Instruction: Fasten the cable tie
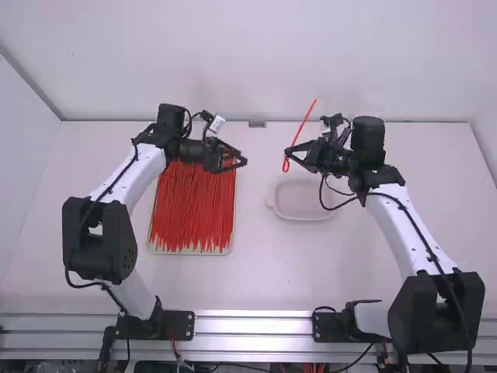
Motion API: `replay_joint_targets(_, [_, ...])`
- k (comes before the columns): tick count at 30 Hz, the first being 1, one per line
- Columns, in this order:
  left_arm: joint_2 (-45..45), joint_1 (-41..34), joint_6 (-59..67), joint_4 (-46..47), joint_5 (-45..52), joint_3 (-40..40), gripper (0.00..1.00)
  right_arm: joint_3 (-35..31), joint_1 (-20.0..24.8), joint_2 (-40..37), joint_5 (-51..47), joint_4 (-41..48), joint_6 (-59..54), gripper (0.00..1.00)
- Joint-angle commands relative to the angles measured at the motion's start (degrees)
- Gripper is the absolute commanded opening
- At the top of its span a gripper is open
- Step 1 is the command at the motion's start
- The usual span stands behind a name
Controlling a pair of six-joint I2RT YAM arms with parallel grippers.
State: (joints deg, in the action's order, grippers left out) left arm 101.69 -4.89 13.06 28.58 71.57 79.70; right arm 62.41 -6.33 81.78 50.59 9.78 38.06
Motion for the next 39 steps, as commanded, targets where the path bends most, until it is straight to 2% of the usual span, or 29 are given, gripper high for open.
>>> replay_joint_targets(1, [-0.35, 0.02, 9.6, 4.28, -5.7, 0.26, 0.99, 1.27, -0.07, -0.66, -11.56, 3.54, -6.99, 0.0])
replay_joint_targets(2, [-0.35, 0.02, 9.68, 5.03, -6.4, 0.26, 0.99, 1.27, -0.13, -0.66, -12.79, 4.31, -7.17, 0.0])
replay_joint_targets(5, [-0.35, 0.02, 9.9, 8.7, -12.48, -0.66, 0.99, 1.25, -1.66, 0.02, -26.56, 9.11, -7.19, 0.0])
replay_joint_targets(6, [-0.35, 0.02, 9.9, 8.72, -13.11, -0.85, 0.99, 1.25, -1.9, 0.22, -27.82, 9.31, -6.93, 0.0])
replay_joint_targets(7, [-0.35, 0.04, 9.57, 8.41, -16.39, -2.01, 0.99, 1.25, -2.97, 0.96, -32.83, 10.27, -5.35, 0.0])
replay_joint_targets(12, [-0.35, 0.02, 0.26, 2.32, -26.25, -6.43, 0.99, 1.2, -5.68, 3.26, -41.83, 11.32, -4.87, 0.0])
replay_joint_targets(17, [-0.35, 0.07, -2.14, -0.26, -28.94, -9.77, 0.99, 1.2, -7.72, 7.63, -45.24, 10.91, -4.83, 0.0])
replay_joint_targets(20, [-0.35, 0.09, -1.84, 1.4, -28.96, -10.36, 0.99, 1.22, -8.76, 11.69, -47.67, 10.25, -4.87, 0.0])
replay_joint_targets(27, [-0.35, 0.0, 0.72, 4.57, -26.36, -10.38, 0.99, 1.22, -8.7, 17.99, -46.45, 8.85, -4.81, 0.0])
replay_joint_targets(39, [-0.35, -0.15, 1.73, 3.93, -24.48, -10.4, 0.99, 1.22, -9.16, 20.94, -44.44, 8.61, -4.85, 0.0])
